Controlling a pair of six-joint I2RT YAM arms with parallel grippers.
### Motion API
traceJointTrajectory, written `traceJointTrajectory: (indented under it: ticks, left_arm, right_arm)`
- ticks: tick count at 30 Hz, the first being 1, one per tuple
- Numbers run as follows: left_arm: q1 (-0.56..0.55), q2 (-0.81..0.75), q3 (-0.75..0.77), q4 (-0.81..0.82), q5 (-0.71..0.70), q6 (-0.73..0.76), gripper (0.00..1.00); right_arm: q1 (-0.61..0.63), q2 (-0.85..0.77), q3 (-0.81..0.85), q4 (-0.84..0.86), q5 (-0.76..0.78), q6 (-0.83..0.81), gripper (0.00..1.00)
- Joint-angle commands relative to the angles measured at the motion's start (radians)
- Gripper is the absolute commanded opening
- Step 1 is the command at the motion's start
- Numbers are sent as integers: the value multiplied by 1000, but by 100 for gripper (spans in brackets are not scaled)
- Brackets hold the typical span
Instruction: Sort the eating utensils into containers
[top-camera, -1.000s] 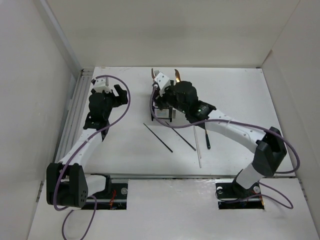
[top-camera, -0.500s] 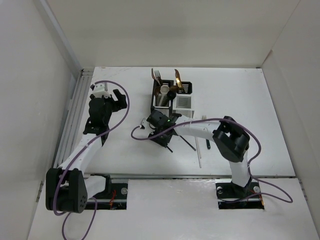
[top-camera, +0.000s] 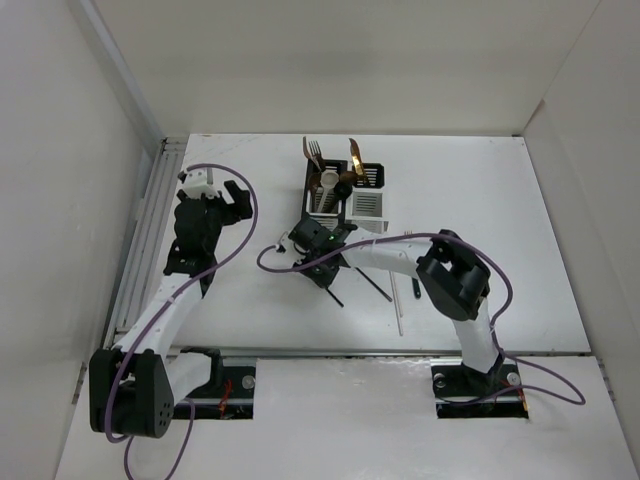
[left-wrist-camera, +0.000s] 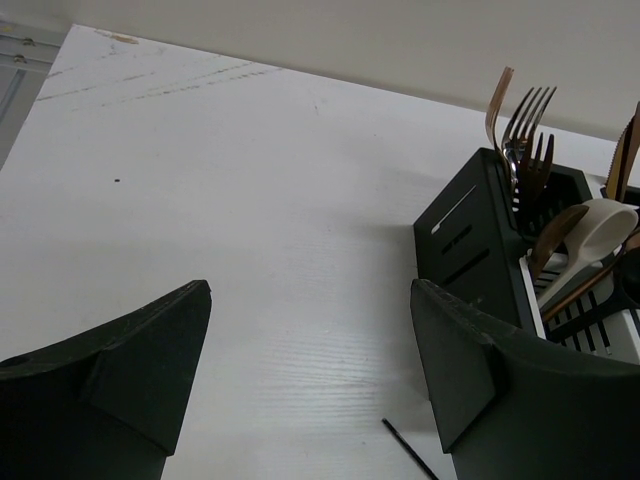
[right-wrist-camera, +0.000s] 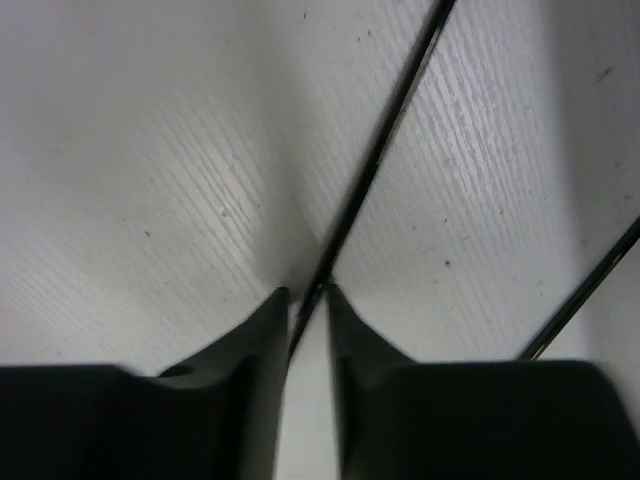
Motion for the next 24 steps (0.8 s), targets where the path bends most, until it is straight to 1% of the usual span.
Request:
traceJointTrajectory:
  ticks: [1,3,5,7,10,13,17,21,24]
  left_arm:
    - [4,-33,-16,24,-11,20,78]
    - [4,-33,-16,24,-20,20,78]
    - [4,-42,-16,24,-20,20,78]
    - [4,-42,-16,24,-20,20,78]
    - [4,-42,-25,24,-20,20,78]
    - [4,-42,-25,24,-20,20,78]
    - [4,-42,-16,24,-41,29,78]
    - [4,-42,-7,6,-74,39,80]
    - [4,-52,2,-4,-88,48,80]
  right_arm:
    - [-5,62,33,-27,12,15,21]
    - [-5,62,2,-4,3,2,0]
    - [-5,43,-36,22,-9,2,0]
    - [-5,29,-36,23,3,-23,0]
    - [-5,-16,-7,23,17,-80,0]
    - [-5,-91,44,36,-9,-114,0]
    - [-5,-203,103,110,-60,-111,0]
    - [-71,-318,104,229,-132,-53,0]
    - [-164,-410,70,358,-181,18,0]
